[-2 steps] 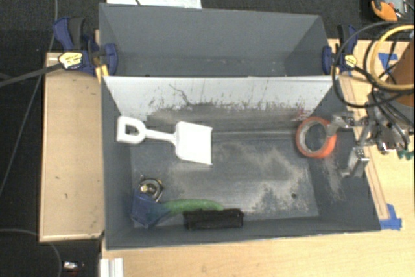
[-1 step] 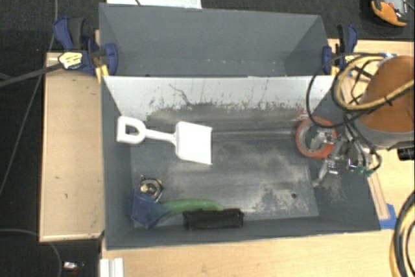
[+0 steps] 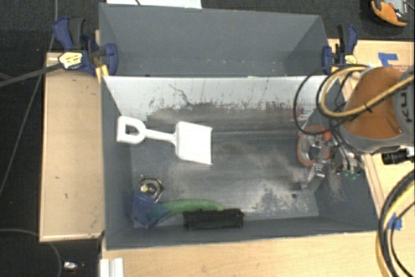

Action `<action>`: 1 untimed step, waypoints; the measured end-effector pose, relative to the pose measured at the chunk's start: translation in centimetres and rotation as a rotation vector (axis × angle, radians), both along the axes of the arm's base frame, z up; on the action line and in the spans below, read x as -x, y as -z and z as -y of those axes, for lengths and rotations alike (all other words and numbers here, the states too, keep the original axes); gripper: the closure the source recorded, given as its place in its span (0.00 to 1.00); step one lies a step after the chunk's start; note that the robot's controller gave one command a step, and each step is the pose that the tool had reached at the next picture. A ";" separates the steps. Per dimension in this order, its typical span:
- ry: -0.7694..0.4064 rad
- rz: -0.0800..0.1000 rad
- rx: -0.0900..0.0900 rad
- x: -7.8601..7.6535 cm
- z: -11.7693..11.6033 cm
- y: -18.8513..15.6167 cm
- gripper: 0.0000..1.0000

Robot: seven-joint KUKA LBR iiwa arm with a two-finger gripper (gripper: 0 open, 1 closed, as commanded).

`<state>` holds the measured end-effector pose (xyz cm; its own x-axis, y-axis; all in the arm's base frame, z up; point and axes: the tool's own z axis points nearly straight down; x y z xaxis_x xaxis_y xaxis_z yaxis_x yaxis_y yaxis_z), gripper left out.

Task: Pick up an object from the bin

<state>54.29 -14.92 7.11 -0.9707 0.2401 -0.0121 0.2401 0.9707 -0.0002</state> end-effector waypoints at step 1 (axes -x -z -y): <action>-0.333 0.000 0.004 -4.1 0.0 0.0 0.00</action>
Offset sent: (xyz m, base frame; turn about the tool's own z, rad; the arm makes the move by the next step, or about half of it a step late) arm -0.0248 0.0000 -0.0011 0.1026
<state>58.37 -14.91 7.15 -0.9959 -0.0901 -0.0124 -0.0901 0.9959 -0.0044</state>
